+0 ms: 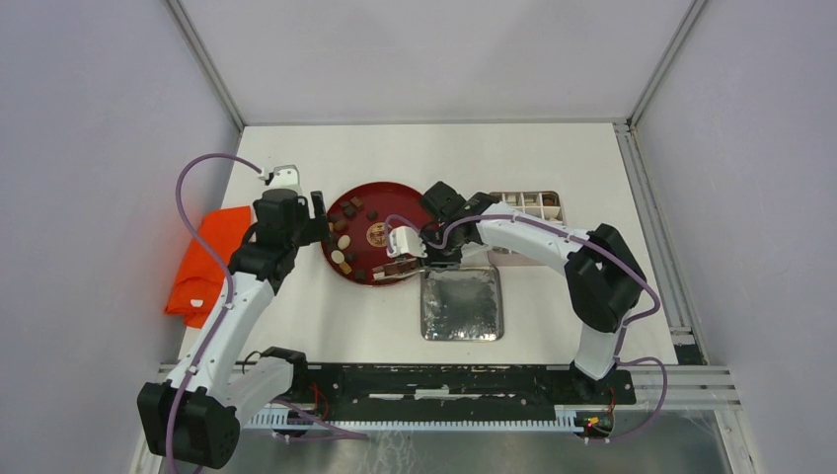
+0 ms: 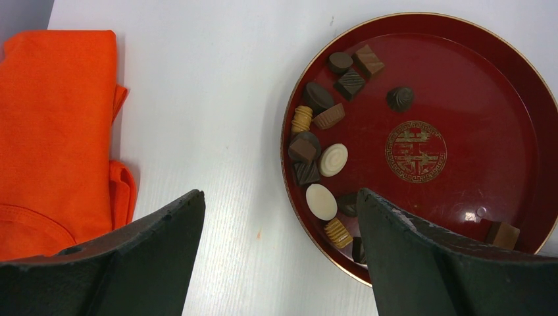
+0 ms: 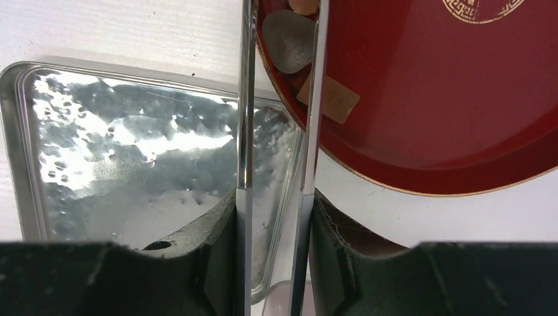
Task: Pack the chocolate
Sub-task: Pick up the fake chocolate from the plate, then place the fake chocolate in the packing box.
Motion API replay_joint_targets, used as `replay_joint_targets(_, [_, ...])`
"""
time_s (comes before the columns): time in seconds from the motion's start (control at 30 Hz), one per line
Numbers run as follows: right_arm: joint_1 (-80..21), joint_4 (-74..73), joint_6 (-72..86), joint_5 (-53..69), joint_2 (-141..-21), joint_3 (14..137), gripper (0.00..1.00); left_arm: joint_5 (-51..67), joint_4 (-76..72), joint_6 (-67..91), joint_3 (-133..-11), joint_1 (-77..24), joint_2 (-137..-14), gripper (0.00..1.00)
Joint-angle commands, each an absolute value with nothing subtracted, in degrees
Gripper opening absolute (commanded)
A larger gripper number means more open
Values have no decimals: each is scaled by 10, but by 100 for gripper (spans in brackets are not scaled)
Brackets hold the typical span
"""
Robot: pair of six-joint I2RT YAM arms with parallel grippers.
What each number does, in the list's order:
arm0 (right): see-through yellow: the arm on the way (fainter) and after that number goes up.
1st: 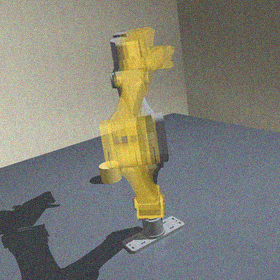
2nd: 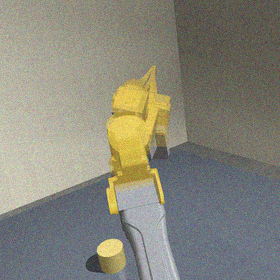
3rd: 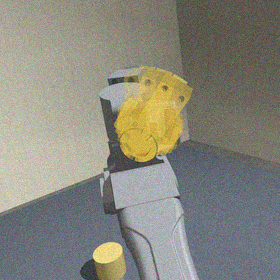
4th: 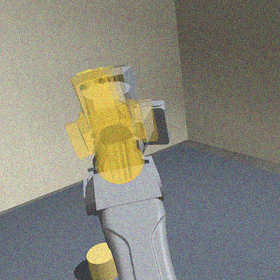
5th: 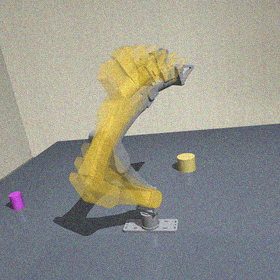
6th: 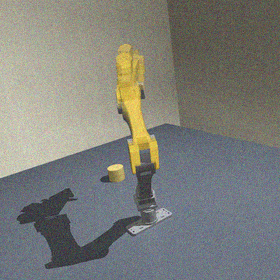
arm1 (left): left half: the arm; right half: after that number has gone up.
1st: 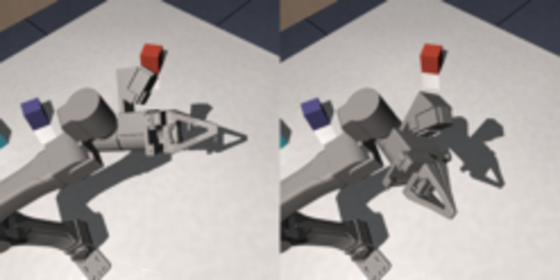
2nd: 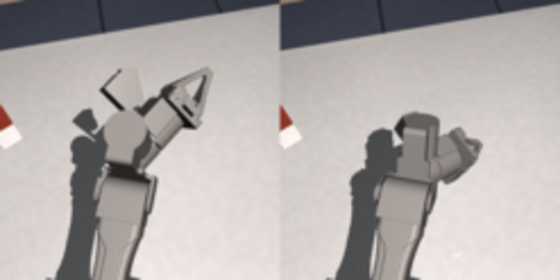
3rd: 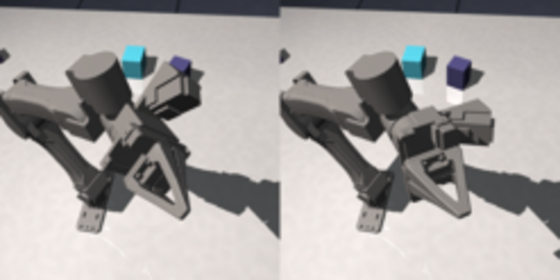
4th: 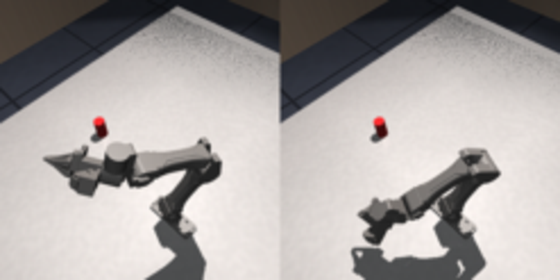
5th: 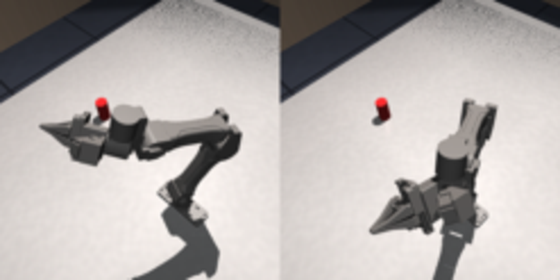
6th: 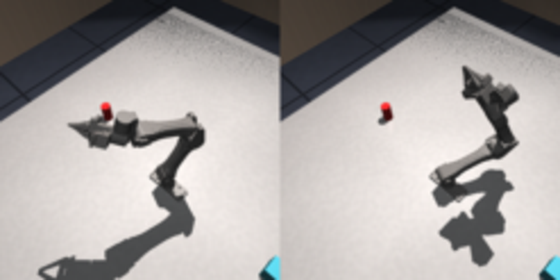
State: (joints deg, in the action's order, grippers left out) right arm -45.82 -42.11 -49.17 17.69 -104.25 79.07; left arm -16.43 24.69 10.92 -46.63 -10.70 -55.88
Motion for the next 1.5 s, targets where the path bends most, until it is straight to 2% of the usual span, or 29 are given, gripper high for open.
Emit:
replay_joint_targets(0.0, [-466,-423,-493,172,-1050,831,42,-165,224,85,-466,-105,-549,91])
replay_joint_targets(0.13, [-466,-427,-492,169,-1056,842,37,-166,224,85,-466,-105,-549,91])
replay_joint_targets(0.3, [-467,-423,-487,166,-1045,846,12,-165,224,85,-466,-105,-548,91])
replay_joint_targets(0.43, [-465,-423,-482,165,-1036,847,1,-164,224,85,-467,-105,-548,91])
replay_joint_targets(0.67, [-436,-428,-446,232,-990,849,0,-165,224,85,-466,-105,-544,91])
replay_joint_targets(0.9, [-352,-429,-420,292,-907,799,0,-165,225,86,-466,-105,-540,91])
replay_joint_targets(1.23, [-89,-450,-426,317,-738,633,0,-154,226,84,-468,-104,-545,91])
replay_joint_targets(1.47, [133,-528,-516,321,-718,628,0,-149,229,84,-470,-105,-551,91])
